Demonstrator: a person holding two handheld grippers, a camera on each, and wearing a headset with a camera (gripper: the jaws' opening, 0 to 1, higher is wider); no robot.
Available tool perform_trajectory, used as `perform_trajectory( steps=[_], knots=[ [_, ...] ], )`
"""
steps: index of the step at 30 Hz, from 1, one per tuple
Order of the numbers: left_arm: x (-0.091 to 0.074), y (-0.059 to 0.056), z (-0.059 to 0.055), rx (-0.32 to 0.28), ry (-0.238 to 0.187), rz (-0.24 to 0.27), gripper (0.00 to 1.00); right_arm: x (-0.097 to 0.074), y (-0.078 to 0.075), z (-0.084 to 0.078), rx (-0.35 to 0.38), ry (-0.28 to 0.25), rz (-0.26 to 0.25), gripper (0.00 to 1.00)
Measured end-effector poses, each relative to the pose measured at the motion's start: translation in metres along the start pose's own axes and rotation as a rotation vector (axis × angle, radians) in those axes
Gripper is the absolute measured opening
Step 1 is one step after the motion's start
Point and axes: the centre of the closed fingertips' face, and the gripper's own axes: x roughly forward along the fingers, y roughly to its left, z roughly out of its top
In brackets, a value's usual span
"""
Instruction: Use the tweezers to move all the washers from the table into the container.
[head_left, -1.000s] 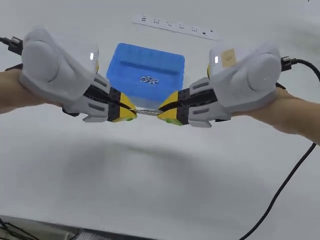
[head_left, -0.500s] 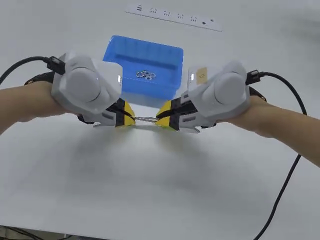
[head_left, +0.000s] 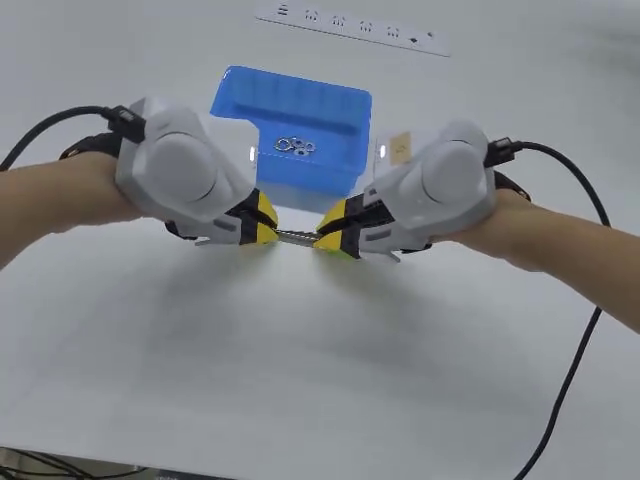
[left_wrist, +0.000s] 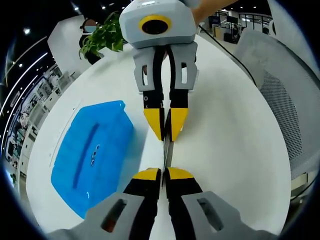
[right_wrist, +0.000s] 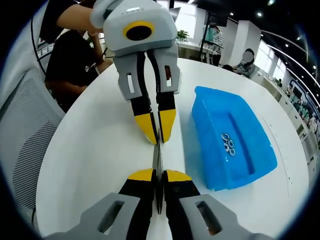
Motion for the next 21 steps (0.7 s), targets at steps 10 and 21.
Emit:
perform_trajectory(
  steps=[10, 21],
  knots=[
    [-0.002, 0.0, 0.001, -0.011, 0.011, 0.002, 0.16, 0.001, -0.006, -0.001, -0.021, 0.028, -0.027, 0.11],
    [-0.02, 0.004, 0.004, -0.1, -0.029, 0.061, 0.28, -0.009, -0.009, 0.004, 0.017, 0.016, -0.084, 0.21]
  ],
)
